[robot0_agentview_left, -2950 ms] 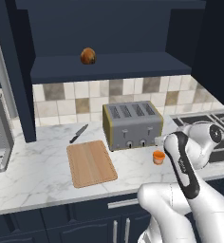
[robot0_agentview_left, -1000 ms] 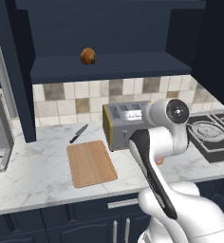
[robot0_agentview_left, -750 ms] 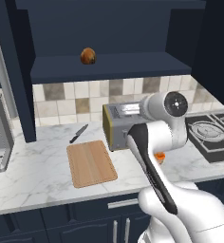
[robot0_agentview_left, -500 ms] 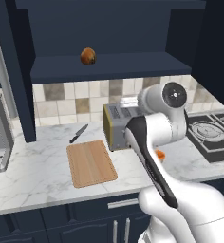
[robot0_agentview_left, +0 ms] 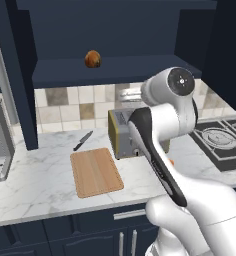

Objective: Pick the bread, place it on the cutting board, pick the jam, place it on the counter, and close the cabinet.

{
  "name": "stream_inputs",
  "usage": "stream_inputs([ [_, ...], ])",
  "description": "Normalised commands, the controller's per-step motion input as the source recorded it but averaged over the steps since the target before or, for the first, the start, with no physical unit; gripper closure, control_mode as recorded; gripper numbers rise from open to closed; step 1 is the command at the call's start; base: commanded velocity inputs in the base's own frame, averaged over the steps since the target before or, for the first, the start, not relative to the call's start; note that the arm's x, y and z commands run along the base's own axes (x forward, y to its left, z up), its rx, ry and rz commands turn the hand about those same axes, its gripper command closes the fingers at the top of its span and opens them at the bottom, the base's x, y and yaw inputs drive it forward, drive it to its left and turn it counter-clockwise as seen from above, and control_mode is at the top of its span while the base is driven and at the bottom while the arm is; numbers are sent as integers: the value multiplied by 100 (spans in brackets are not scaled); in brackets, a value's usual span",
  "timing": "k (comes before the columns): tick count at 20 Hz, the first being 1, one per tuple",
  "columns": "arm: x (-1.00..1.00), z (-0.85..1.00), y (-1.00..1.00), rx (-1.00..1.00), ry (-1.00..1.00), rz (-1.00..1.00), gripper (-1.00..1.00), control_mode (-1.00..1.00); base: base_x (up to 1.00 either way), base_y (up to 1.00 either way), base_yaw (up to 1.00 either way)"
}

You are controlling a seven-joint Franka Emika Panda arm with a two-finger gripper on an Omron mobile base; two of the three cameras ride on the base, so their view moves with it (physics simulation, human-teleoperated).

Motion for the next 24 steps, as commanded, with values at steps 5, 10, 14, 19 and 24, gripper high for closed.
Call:
stream_inputs([
  [5,0,32,10,0,0,0,-100,-100,0,0,0],
  [10,1,24,13,0,0,0,-100,-100,0,0,0],
  [14,17,18,18,0,0,0,-100,-100,0,0,0],
  [19,30,12,19,0,2,0,-100,-100,0,0,0],
  [24,34,5,15,0,5,0,-100,-100,0,0,0],
])
